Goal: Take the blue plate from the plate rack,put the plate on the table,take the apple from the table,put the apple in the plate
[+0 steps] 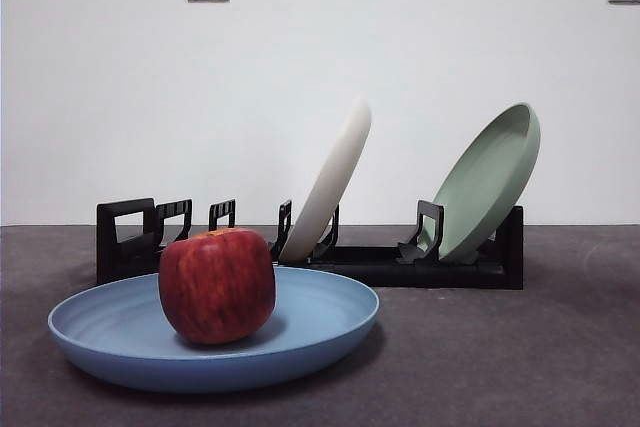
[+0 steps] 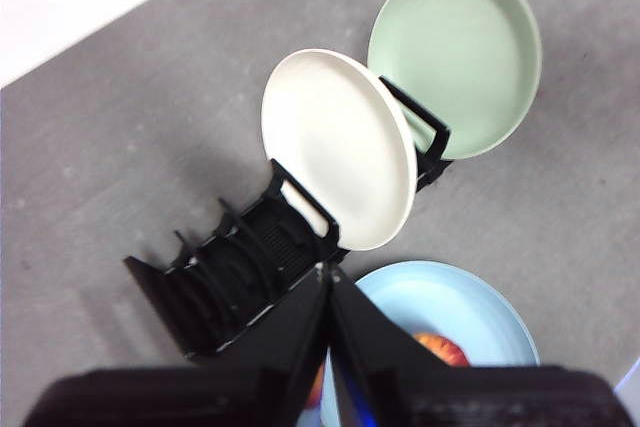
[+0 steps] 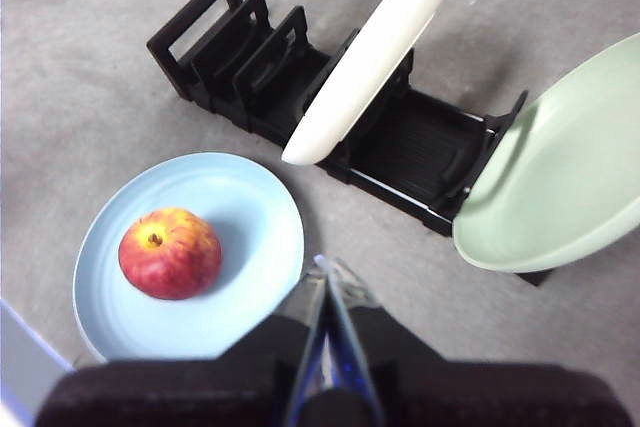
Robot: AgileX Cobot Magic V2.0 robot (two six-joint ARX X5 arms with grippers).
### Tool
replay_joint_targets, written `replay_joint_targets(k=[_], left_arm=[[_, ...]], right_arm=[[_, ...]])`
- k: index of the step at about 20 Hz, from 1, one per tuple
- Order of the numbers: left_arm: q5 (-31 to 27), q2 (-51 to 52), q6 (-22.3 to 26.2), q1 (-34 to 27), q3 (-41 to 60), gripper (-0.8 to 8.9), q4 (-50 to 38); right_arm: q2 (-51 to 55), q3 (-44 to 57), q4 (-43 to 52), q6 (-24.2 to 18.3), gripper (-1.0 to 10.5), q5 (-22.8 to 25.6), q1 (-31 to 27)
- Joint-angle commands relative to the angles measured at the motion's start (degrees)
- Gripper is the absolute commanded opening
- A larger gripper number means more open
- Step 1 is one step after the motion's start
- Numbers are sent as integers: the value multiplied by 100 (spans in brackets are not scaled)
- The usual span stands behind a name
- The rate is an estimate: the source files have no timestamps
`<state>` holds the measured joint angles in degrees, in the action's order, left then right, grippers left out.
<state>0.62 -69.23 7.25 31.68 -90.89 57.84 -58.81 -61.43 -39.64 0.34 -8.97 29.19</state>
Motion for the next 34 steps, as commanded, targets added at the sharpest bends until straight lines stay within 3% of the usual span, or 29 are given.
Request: replay_joint_targets(k=[1,5,10,14,17,28,29,32,34], left_arm=[[-9,785,-446,31,1635,-8,-927],[-166,2135,-1036,181,3912,-8,-2186],[-240,3110,-1499,376,5377,-8,-2938],[-197,3178,-1504,535,5464,-8,-3222],[-170,3147,-1788,551,5464,-2,-3202],[-199,3189,-1779,542,5464,-3,-3187],[-223,3342,-1775,483,5464,-3,-3161],[-203,3960,-1156,26,5475,-2,-3134],[-199,4457,-1163,-557,5608,-3,-3300]], right_arm=[[267,568,481,254,-11,-9,7],[673,1130,667,533,-11,-11,13],[1163,1766,846,734,-11,-9,136],[1329,1897,1091,636,-11,-2,280],[1311,1895,990,758,1,9,280],[1314,1895,975,756,1,13,280],[1314,1895,973,756,1,13,280],[1314,1895,973,756,1,28,278],[1314,1895,970,756,1,31,275]])
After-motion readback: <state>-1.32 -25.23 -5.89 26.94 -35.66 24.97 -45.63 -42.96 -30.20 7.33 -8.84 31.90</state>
